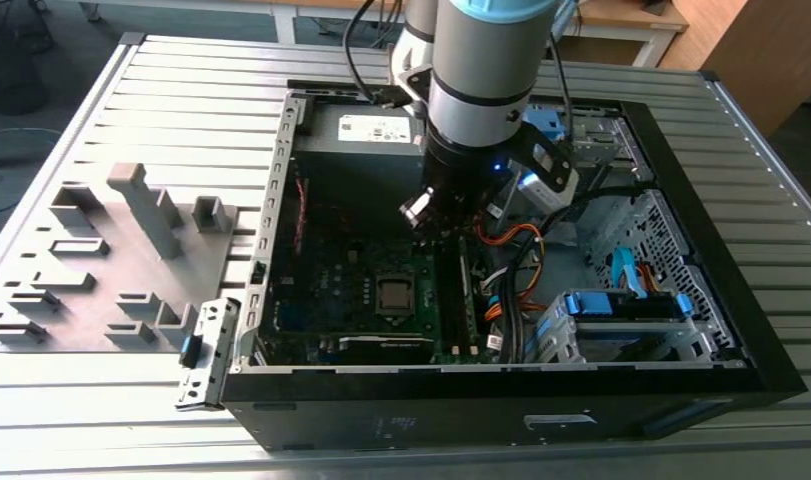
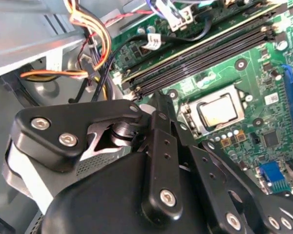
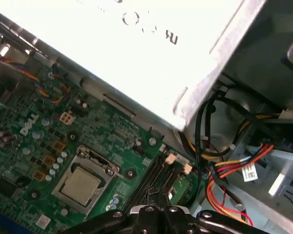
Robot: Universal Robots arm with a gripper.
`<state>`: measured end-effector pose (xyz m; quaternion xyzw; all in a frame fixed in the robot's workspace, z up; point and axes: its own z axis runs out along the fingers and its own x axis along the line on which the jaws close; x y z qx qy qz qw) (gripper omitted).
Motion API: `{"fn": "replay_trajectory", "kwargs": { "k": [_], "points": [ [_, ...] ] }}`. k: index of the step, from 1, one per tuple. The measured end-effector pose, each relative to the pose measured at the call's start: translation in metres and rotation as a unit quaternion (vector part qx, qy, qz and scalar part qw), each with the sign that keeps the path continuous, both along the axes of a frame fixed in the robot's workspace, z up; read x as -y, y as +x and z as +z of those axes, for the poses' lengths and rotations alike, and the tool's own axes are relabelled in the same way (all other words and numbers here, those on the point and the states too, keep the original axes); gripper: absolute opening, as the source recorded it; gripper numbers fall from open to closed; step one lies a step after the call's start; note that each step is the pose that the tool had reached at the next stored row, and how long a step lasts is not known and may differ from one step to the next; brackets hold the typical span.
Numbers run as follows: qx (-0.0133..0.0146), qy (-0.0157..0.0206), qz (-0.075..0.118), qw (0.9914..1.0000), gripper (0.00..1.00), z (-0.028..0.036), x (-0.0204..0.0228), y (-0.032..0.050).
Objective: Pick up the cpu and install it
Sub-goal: 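Install the first cpu locking lever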
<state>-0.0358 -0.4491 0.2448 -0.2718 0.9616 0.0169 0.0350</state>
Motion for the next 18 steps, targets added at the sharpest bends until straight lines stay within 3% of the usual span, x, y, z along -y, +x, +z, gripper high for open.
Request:
{"fn": "replay_trajectory", "kwargs": {
  "k": [10, 18],
  "points": [
    [0.0, 0.0, 0.0, 1.0, 0.12, -0.0057, -0.0073, -0.0133],
    [0.0, 0.0, 0.004, 0.99999, 0.12, -0.0083, -0.0079, -0.0183]
  ]
}}
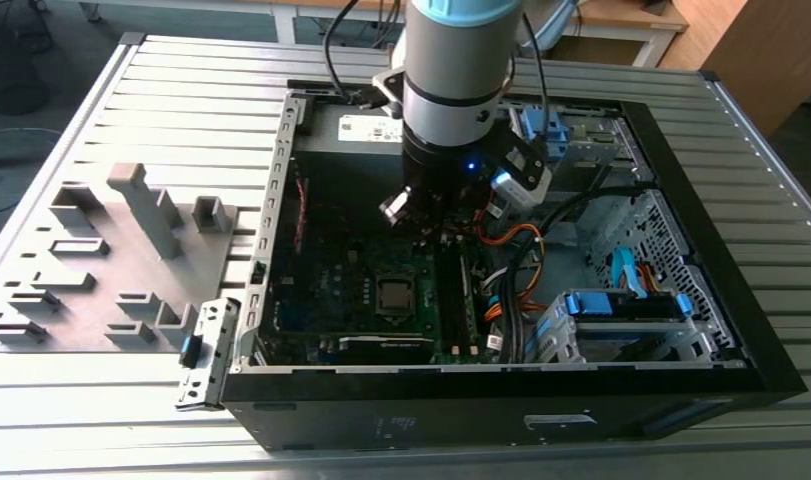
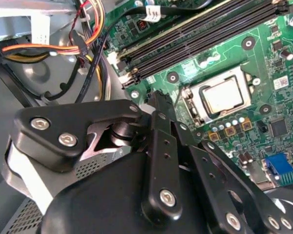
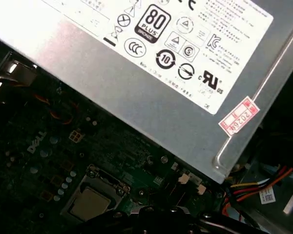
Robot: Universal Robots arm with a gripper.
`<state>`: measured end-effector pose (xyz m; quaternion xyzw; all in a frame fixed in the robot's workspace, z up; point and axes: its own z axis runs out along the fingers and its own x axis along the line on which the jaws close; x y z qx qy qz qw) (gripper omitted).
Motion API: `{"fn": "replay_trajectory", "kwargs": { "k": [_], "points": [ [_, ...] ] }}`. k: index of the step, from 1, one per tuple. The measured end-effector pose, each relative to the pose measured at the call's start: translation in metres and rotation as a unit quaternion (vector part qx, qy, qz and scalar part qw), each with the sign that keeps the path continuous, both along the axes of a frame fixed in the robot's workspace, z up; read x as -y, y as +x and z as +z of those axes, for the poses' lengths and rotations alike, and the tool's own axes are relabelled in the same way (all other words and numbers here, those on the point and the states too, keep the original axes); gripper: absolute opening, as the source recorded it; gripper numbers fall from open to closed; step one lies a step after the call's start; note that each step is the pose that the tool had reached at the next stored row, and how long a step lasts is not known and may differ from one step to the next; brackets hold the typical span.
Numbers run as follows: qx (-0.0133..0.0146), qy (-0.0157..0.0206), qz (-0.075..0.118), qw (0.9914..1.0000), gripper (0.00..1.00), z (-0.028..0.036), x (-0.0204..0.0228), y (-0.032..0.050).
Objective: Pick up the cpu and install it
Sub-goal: 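Install the first cpu locking lever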
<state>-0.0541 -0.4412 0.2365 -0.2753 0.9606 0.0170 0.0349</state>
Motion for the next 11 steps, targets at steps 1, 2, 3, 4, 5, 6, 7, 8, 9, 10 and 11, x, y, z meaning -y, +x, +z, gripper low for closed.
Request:
{"fn": "replay_trajectory", "kwargs": {
  "k": [1, 2, 3, 4, 5, 6, 7, 8, 9, 10, 11],
  "points": [
    [0.0, 0.0, 0.001, 1.0, 0.12, -0.0001, 0.0001, -0.0005],
    [0.0, 0.0, 0.003, 0.99999, 0.12, -0.0001, 0.0004, -0.001],
    [0.0, 0.0, 0.006, 0.99998, 0.12, -0.0001, 0.0006, -0.0013],
    [0.0, 0.0, 0.009, 0.99996, 0.12, -0.0001, 0.0009, -0.0015],
    [0.0, 0.0, 0.012, 0.99992, 0.12, -0.0002, 0.0011, -0.0017],
    [0.0, 0.0, 0.016, 0.99987, 0.12, -0.0001, 0.0014, -0.0019],
    [0.0, -0.0001, 0.021, 0.99978, 0.12, -0.0002, 0.0016, -0.002],
    [0.0, 0.0, 0.026, 0.99965, 0.12, -0.0002, 0.0017, -0.0021],
    [0.0, 0.0, 0.032, 0.9995, 0.12, -0.0002, 0.0017, -0.002],
    [0.0001, -0.0001, 0.036, 0.99936, 0.12, -0.0003, 0.0018, -0.002],
    [0.0, -0.0001, 0.037, 0.99931, 0.12, -0.0003, 0.0018, -0.0021]
  ]
}}
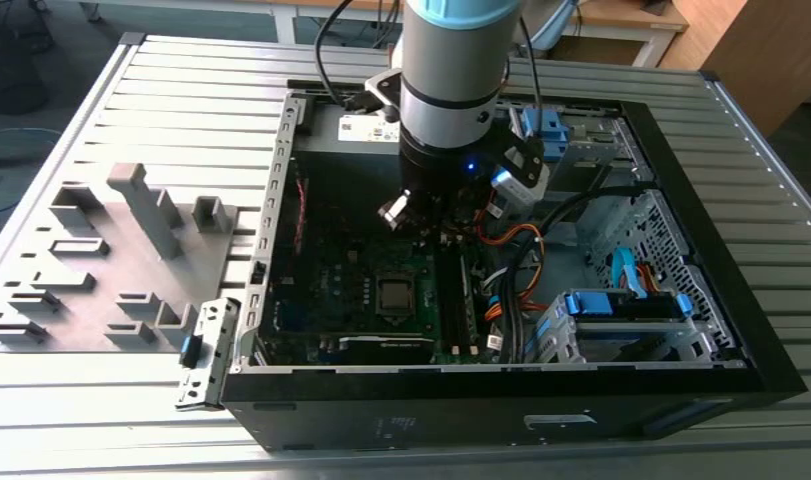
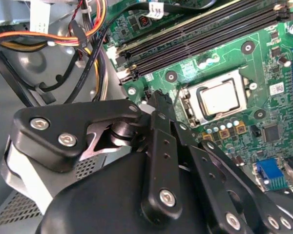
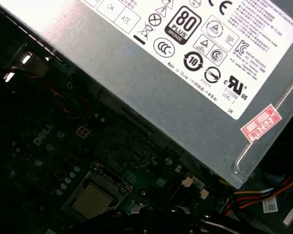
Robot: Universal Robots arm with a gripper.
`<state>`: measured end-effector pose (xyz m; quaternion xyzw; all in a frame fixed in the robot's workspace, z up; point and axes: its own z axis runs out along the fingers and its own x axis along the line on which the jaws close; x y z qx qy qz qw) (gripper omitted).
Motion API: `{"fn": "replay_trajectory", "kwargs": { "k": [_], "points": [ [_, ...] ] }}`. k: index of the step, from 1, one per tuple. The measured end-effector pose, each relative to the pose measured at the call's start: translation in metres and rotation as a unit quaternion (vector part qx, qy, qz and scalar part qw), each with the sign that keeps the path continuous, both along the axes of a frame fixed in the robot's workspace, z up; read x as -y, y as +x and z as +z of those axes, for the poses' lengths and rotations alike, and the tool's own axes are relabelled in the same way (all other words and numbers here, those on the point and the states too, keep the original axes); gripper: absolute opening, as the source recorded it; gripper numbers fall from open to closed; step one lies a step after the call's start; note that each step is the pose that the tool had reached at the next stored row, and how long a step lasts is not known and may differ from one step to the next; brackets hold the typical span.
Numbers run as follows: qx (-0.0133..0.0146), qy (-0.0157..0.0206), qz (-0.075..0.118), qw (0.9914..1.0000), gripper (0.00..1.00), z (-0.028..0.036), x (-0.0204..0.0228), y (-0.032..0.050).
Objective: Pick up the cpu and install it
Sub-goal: 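Install the first cpu locking lever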
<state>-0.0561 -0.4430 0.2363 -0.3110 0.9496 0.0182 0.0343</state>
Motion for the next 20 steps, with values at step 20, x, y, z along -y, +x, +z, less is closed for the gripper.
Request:
{"fn": "replay_trajectory", "kwargs": {
  "k": [20],
  "points": [
    [0.0, 0.0, 0.01, 0.99995, 0.12, -0.0003, 0.0128, 0.0]
  ]
}}
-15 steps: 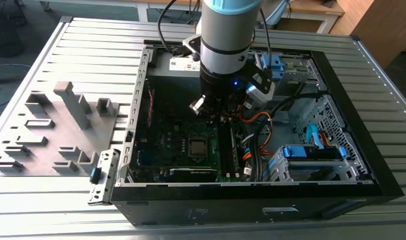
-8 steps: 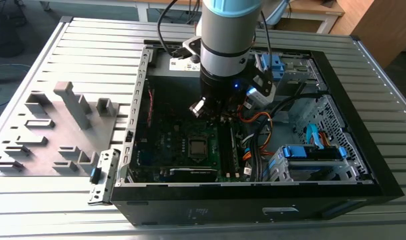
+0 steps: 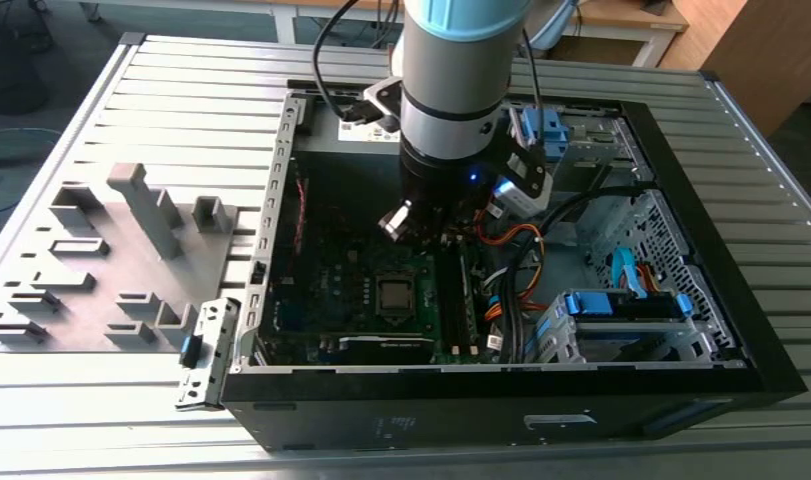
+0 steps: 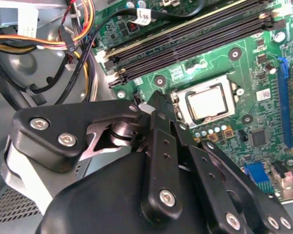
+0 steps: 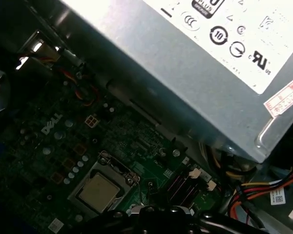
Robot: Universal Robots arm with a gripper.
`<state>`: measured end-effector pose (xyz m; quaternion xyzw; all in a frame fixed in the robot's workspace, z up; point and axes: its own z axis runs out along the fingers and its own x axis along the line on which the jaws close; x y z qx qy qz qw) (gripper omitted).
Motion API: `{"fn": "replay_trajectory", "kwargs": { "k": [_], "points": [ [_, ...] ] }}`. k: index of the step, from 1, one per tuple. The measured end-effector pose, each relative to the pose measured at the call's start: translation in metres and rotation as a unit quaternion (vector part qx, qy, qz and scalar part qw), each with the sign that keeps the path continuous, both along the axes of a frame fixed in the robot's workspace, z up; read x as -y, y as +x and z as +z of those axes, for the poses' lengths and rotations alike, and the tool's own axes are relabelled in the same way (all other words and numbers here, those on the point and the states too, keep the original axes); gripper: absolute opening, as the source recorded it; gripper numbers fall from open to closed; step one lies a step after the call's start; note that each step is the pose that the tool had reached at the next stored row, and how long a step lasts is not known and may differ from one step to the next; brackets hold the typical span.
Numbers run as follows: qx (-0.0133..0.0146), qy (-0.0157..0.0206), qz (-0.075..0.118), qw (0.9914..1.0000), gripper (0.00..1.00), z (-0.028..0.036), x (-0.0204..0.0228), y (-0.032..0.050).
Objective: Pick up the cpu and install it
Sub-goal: 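Install the first cpu locking lever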
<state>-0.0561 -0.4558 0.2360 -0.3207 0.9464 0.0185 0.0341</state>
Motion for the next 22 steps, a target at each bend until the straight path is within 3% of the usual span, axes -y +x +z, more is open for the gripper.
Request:
{"fn": "replay_trajectory", "kwargs": {
  "k": [6, 13, 19, 22],
  "points": [
    [-0.0003, -0.001, 0.025, 0.9997, 0.12, -0.0018, 0.0008, 0.0],
    [-0.002, -0.0046, 0.056, 0.99842, 0.12, -0.0041, 0.001, 0.0],
    [-0.0019, -0.0045, 0.057, 0.99834, 0.12, -0.0043, 0.0012, 0.0001],
    [-0.0019, -0.005, 0.065, 0.99786, 0.12, -0.0045, 0.0021, 0.0]
  ]
}}
